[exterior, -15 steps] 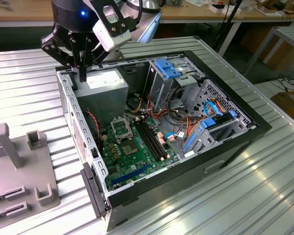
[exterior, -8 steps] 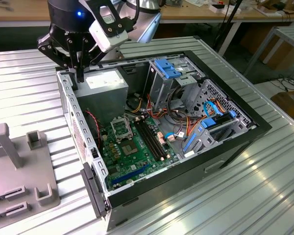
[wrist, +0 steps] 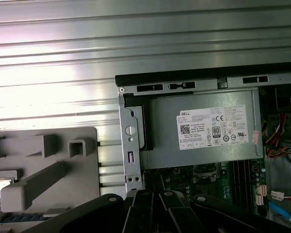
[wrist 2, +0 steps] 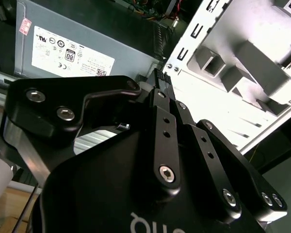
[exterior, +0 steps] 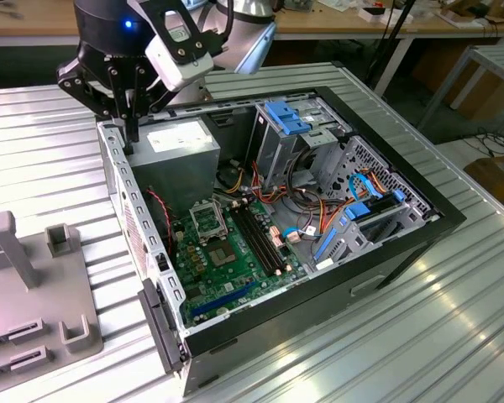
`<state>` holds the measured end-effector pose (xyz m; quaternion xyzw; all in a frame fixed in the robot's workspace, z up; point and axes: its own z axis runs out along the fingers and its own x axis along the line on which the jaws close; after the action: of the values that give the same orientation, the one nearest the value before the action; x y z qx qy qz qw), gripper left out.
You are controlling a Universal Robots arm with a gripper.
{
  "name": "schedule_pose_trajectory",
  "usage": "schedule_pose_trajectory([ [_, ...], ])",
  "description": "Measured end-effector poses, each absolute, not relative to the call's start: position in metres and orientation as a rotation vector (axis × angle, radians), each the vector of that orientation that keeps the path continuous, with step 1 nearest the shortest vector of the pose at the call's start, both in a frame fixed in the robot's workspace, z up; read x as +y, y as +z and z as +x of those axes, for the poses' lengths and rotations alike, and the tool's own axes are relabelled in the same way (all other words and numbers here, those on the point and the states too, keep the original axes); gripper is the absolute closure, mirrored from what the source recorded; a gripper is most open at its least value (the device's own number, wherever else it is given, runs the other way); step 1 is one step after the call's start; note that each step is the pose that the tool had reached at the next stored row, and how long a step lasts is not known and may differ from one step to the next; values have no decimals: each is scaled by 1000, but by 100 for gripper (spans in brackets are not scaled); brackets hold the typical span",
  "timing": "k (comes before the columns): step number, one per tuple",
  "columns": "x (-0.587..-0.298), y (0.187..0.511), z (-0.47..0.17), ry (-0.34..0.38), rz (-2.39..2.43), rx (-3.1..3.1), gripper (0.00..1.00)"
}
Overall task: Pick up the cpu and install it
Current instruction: 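Reach for the cpu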
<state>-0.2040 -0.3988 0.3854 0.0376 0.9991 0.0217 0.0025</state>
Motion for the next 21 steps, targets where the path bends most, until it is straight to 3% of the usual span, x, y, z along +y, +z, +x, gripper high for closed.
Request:
schedule_pose_trajectory([
  [21,-399,385,-210,68,118,3135,88],
])
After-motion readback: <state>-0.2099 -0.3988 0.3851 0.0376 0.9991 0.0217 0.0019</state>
